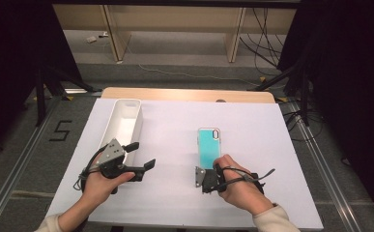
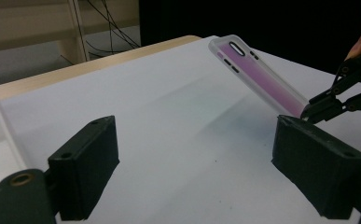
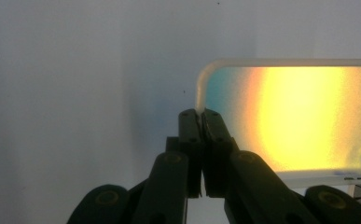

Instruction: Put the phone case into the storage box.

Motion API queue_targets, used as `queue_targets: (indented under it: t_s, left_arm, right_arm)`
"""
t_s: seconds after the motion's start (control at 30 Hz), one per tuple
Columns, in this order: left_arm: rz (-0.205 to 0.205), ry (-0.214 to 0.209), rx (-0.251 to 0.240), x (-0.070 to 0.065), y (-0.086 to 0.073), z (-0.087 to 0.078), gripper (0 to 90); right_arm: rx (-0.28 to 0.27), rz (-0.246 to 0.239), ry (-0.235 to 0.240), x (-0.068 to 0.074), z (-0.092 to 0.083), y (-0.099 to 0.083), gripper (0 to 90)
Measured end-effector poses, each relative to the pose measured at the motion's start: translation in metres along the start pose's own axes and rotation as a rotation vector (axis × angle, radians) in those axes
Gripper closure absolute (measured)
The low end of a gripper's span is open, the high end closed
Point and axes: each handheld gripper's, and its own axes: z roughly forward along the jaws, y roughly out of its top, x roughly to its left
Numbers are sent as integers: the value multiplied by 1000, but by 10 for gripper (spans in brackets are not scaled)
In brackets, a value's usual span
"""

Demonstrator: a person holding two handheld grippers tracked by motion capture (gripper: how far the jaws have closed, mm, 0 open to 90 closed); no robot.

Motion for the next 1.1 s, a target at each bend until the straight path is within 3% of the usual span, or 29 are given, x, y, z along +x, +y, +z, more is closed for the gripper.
queue_targets:
  t_s: [0.03, 0.07, 0.17, 0.23, 0.3, 0.33, 0.4, 0.5, 0.63, 0.9, 1.0, 1.1]
  left_arm:
    - [1, 0, 3, -1, 2, 3, 139]
    - [0, -6, 3, -1, 3, 7, 141]
    - [5, -11, 12, -1, 6, 13, 143]
    - [3, -16, 18, -3, 9, 19, 145]
    - [6, -23, 23, -5, 14, 28, 147]
    - [10, -20, 27, -6, 15, 30, 148]
    - [13, -31, 26, -8, 17, 35, 148]
    - [11, -38, 34, -11, 19, 42, 149]
    - [14, -41, 44, -13, 21, 49, 151]
    - [-2, -62, 51, -17, 27, 63, 164]
    - [-3, -73, 60, -21, 29, 70, 169]
    - [-9, -80, 85, -23, 29, 77, 170]
  right_arm:
    - [-8, -21, -8, -1, 0, 0, 888]
    - [-4, 14, -12, 1, -1, 2, 887]
    - [-8, -15, -10, 0, -1, 4, 888]
    - [1, 10, -9, 2, -1, 7, 888]
    - [-8, -16, -5, 1, 0, 9, 887]
    - [-5, 6, -4, 3, -1, 10, 888]
    - [-11, -23, -7, 1, 0, 12, 888]
    - [-11, -30, -1, 2, 0, 13, 888]
    - [-8, 1, -3, 4, -1, 14, 887]
    - [-14, -29, -9, 4, 1, 15, 887]
    - [-10, -3, -11, 6, 0, 17, 888]
    - [-16, -8, -8, 6, 1, 17, 888]
